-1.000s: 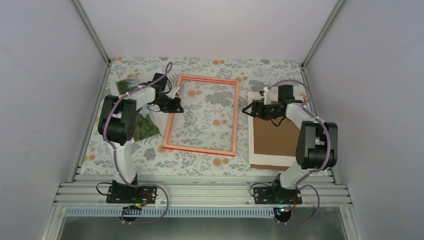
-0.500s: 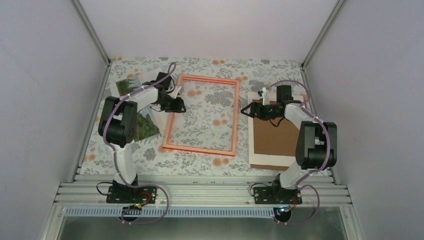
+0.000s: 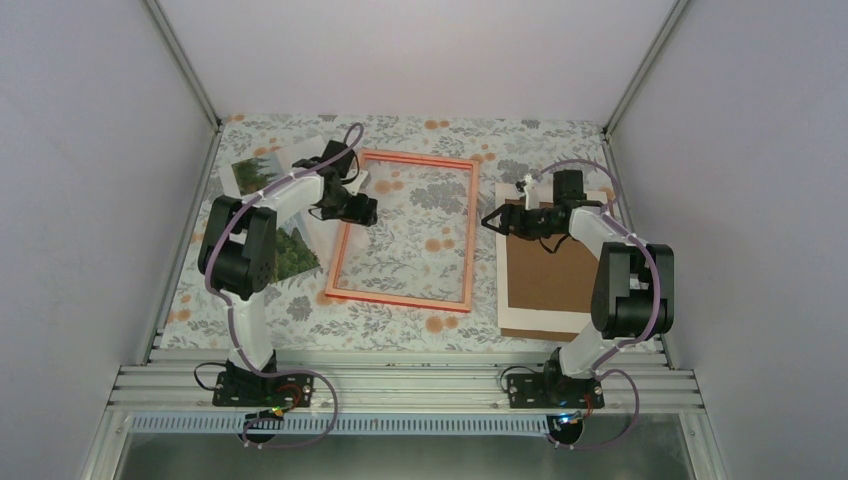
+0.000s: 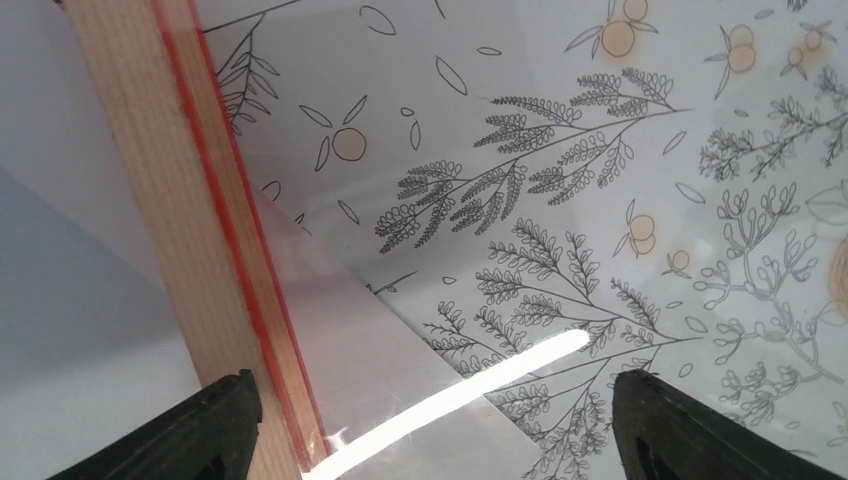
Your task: Put the photo into the frame
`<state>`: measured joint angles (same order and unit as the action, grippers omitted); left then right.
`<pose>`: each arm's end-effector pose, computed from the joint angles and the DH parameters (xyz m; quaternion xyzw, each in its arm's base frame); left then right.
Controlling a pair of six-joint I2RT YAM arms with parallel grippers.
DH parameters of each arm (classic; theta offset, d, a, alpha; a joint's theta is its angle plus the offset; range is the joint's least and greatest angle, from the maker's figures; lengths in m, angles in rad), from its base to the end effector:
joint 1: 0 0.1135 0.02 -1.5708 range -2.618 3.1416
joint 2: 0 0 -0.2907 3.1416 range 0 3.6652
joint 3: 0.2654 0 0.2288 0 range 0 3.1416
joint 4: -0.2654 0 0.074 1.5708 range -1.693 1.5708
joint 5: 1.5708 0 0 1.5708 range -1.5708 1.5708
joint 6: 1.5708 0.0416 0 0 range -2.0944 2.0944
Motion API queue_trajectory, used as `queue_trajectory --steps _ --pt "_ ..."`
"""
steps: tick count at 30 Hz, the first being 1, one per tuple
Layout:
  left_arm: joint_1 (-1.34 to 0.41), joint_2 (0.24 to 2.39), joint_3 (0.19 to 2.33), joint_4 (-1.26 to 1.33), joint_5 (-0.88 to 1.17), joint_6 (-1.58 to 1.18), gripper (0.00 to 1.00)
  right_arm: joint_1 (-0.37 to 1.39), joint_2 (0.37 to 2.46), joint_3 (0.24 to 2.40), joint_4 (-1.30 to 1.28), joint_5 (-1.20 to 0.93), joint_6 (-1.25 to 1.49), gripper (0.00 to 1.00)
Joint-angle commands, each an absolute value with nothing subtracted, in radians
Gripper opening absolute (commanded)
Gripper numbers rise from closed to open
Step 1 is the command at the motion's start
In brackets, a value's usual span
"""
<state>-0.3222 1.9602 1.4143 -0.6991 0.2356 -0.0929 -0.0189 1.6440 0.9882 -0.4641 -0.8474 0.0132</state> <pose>0.3639 -0.1317 0.2107 0.1310 0.9713 -0.1467 0.1337 0.2976 0.0256 0.2250 -0.0776 0.8899 0.4001 0.2049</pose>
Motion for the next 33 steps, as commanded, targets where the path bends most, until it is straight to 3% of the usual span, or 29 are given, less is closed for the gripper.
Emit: queue_trajectory --steps 1,5,7,19,33 --pt "-0.344 1.913 1.443 -0.730 0.168 -0.086 0.91 -0.008 1.651 0.994 -0.442 -0.855 0.012 0.82" --pt "-0.357 1.892 1.434 -0.730 0.123 -0.065 0.94 -0.007 1.648 0.992 -0.440 -0.851 0.010 0.83" --pt "-0.357 1.870 1.421 -0.720 0.094 -0.049 1.00 -0.006 1.644 0.992 -0.439 -0.851 0.009 0.83" --pt "-0.317 1.704 1.224 -0.683 -0.044 0.144 1.00 0.015 1.628 0.980 -0.431 -0.844 0.000 0.83" --pt "-0.336 1.796 1.119 -0.613 -0.104 0.128 0.97 0.029 1.642 0.992 -0.428 -0.838 0.005 0.83"
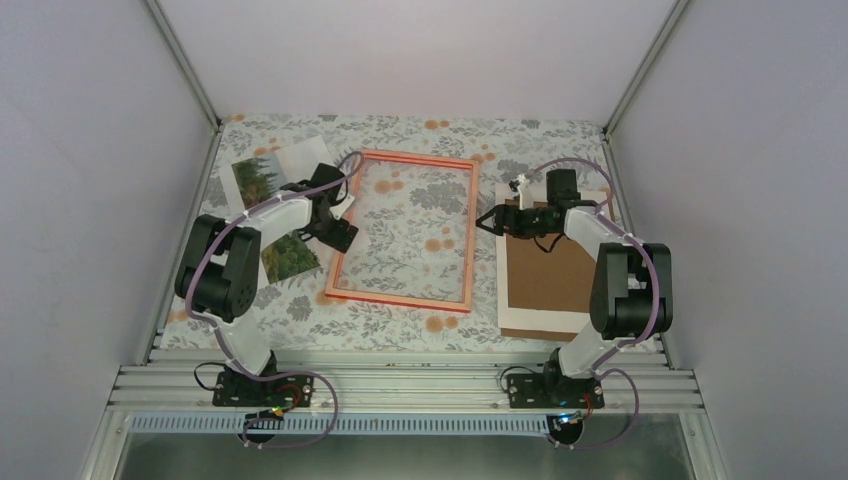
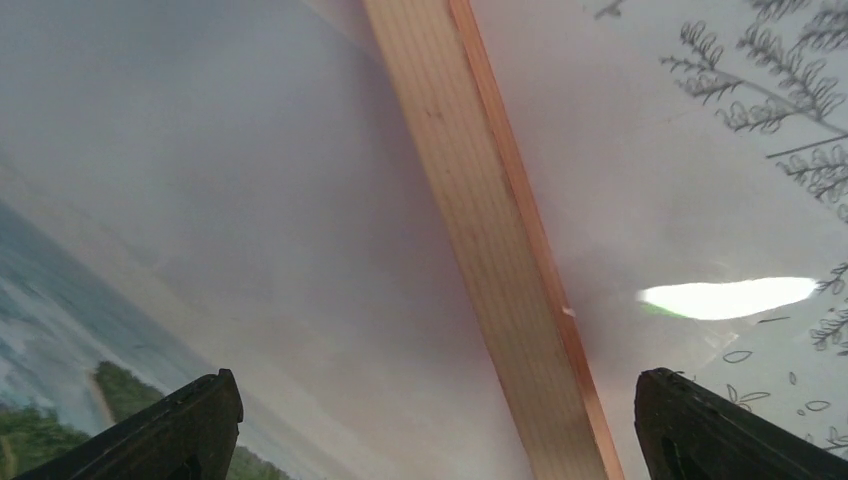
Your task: Put the photo into the frame
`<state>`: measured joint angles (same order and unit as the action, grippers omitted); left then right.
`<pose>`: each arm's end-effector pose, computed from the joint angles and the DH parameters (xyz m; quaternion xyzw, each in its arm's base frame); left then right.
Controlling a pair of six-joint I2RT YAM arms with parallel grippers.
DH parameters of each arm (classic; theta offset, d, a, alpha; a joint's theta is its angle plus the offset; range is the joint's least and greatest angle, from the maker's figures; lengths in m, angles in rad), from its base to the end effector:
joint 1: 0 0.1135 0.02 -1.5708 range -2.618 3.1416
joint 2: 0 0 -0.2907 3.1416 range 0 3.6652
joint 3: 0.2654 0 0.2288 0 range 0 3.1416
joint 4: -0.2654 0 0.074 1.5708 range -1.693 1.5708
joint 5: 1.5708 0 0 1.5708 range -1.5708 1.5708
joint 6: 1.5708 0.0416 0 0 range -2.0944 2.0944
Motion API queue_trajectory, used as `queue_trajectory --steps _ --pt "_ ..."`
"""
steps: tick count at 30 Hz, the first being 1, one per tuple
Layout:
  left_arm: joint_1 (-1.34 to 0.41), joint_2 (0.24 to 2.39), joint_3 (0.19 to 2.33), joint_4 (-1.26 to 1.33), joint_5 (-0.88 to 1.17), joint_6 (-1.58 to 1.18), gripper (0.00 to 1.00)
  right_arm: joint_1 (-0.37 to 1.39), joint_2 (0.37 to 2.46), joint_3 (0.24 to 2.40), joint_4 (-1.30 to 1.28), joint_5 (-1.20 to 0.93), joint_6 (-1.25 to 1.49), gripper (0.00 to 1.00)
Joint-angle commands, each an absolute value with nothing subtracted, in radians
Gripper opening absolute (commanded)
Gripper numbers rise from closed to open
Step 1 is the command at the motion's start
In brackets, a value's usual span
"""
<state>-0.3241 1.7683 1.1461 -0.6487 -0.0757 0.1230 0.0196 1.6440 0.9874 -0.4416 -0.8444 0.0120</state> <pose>0.3096 -0.1007 0.2083 0.2135 0.9647 0.0222 0.1523 0.2984 0.0370 0.2257 -0.0993 0.8865 0.4017 0.2072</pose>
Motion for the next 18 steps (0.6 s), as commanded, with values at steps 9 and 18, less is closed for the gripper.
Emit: queue_trajectory --steps 9,18 --pt "-0.351 1.845 1.077 -0.600 -0.104 0.076 0.97 0.029 1.634 0.992 -0.432 -0.830 0.000 0.83" --pt "-0.349 1.731 1.132 -0.593 -0.036 0.093 0.99 0.029 1.625 0.994 -0.433 -0.840 -0.009 0.83"
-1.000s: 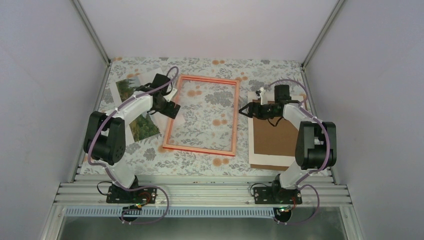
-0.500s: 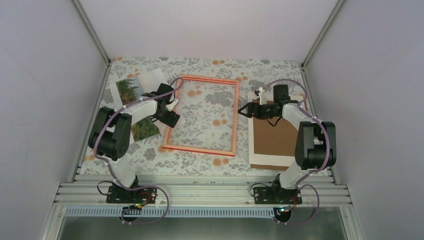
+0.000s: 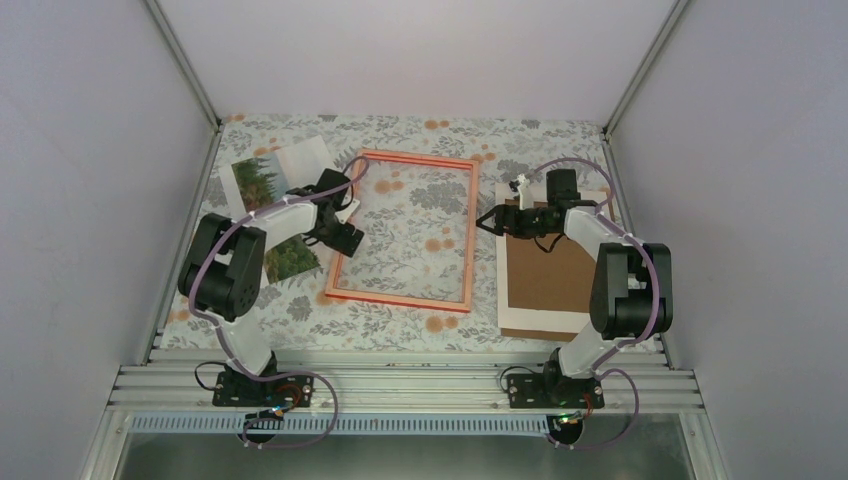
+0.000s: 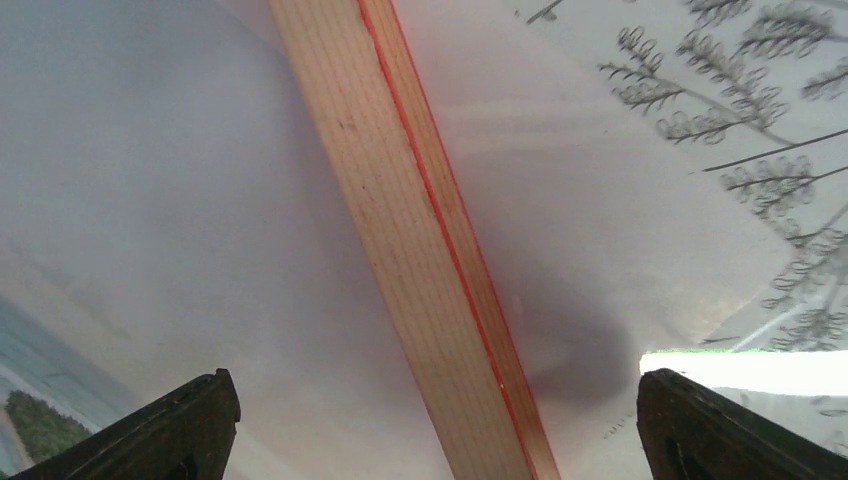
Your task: Put the photo into the frame
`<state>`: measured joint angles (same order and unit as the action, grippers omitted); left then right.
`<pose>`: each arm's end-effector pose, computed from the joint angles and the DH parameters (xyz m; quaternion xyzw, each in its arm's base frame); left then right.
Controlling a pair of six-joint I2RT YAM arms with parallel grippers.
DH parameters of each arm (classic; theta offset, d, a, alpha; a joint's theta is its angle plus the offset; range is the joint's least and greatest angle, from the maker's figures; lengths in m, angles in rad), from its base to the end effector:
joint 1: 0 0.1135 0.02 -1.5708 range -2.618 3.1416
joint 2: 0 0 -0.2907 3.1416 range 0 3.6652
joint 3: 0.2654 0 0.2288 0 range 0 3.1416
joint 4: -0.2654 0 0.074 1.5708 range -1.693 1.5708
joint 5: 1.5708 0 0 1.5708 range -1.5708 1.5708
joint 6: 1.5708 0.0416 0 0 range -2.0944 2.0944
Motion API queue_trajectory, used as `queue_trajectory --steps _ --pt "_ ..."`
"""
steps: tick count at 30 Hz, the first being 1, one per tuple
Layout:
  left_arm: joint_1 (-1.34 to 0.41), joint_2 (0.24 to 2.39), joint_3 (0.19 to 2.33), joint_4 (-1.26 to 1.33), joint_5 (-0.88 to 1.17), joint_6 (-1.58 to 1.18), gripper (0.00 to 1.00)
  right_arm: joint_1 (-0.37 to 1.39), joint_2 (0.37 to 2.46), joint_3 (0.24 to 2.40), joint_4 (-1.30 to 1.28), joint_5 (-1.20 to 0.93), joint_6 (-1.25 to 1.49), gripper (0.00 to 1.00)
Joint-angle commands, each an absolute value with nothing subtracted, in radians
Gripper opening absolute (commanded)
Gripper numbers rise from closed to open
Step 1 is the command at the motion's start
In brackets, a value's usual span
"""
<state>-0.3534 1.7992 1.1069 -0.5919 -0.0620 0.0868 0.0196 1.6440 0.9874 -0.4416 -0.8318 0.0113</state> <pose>0.3074 -0.1107 0.1911 0.2117 0.9664 0.0114 0.1456 0.2986 0.0366 0.2253 -0.0983 0.8889 0.3960 0.2081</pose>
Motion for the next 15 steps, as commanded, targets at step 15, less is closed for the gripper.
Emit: queue_trajectory --steps 15 --pt "-0.143 1.548 1.186 -0.608 0.361 0.246 1.00 0.032 1.585 1.062 -0.579 -0.791 -0.222 0.89"
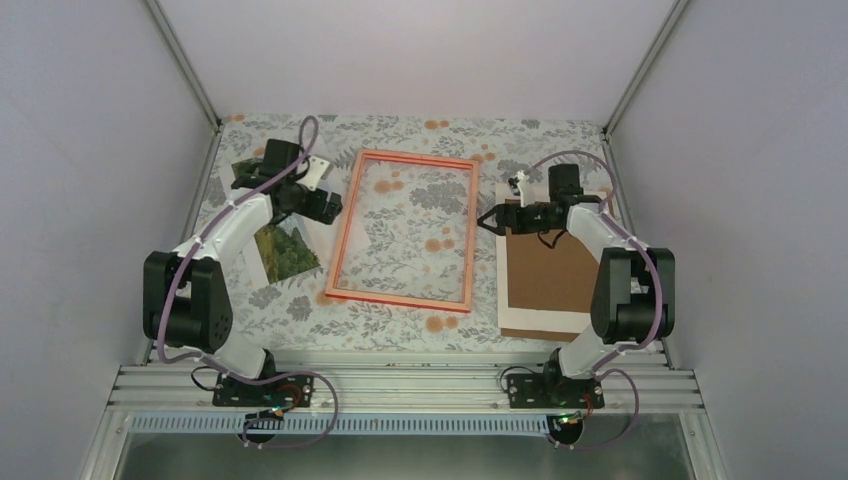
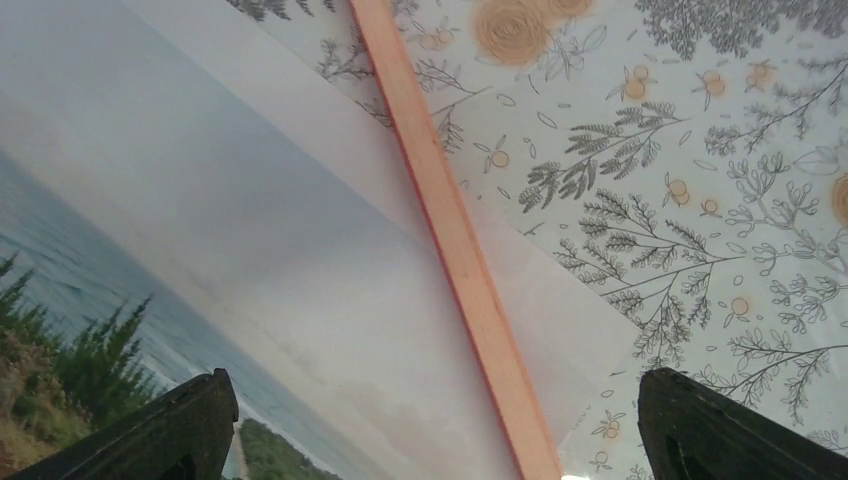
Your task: Put the photo into the frame
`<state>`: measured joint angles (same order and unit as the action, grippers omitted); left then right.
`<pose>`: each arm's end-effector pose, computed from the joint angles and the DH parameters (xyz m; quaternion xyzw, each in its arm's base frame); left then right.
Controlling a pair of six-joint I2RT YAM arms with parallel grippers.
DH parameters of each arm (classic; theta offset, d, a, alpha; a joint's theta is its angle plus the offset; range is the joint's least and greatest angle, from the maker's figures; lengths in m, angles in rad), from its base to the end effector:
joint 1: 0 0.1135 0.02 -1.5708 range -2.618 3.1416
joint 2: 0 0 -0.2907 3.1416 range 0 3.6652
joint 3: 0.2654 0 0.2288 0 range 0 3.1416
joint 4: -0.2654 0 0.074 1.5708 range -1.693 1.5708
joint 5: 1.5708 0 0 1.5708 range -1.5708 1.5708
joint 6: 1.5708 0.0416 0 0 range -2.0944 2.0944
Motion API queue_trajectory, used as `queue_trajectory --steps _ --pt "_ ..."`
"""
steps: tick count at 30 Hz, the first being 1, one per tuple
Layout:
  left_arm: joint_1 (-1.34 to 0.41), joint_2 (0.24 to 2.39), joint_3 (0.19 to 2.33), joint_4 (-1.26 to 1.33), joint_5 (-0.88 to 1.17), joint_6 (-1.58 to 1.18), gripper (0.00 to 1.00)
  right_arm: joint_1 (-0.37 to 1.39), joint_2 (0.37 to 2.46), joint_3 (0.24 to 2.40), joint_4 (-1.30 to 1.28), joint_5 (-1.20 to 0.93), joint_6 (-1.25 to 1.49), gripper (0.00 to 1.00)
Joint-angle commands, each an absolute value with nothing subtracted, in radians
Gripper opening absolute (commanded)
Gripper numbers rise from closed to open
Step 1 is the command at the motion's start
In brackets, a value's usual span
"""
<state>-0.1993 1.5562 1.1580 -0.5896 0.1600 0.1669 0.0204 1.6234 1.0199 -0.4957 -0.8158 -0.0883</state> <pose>0.2985 -0.0671 0.2778 0.1964 0.9346 -0.0812 0.2852 0.2970 0.0364 0.2366 -0.1410 0.8862 0.3782 0.2274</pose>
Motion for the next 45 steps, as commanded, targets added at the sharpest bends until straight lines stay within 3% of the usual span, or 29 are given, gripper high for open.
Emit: queue_trajectory --steps 1,8,17,23,31,35,45 --pt "-0.141 1.545 1.190 -0.618 0.393 0.270 1.00 0.031 1.586 1.072 -0.603 -0.780 -0.244 0.90" --pt "-0.235 1.525 1.179 -0.591 0.574 0.398 1.00 -0.035 1.534 1.089 -0.749 -0.666 -0.367 0.90" --pt "-0.692 1.656 1.228 -0.334 0.455 0.587 0.95 -0.236 1.431 1.067 -0.930 -0.541 -0.498 0.89" --pt "-0.802 1.829 1.386 -0.198 0.631 0.090 0.86 -0.271 1.421 1.055 -0.891 -0.466 -0.458 0.85" --pt "-0.911 2.022 1.546 -0.197 0.490 -0.450 0.85 -0.333 1.502 1.095 -0.904 -0.382 -0.464 0.80" --pt "-0.913 2.120 1.620 -0.205 0.491 -0.590 0.84 -0.368 1.539 1.077 -0.891 -0.350 -0.475 0.74" --pt "-0.919 2.272 1.671 -0.176 0.497 -0.754 0.69 -0.396 1.587 1.037 -0.884 -0.438 -0.489 0.55"
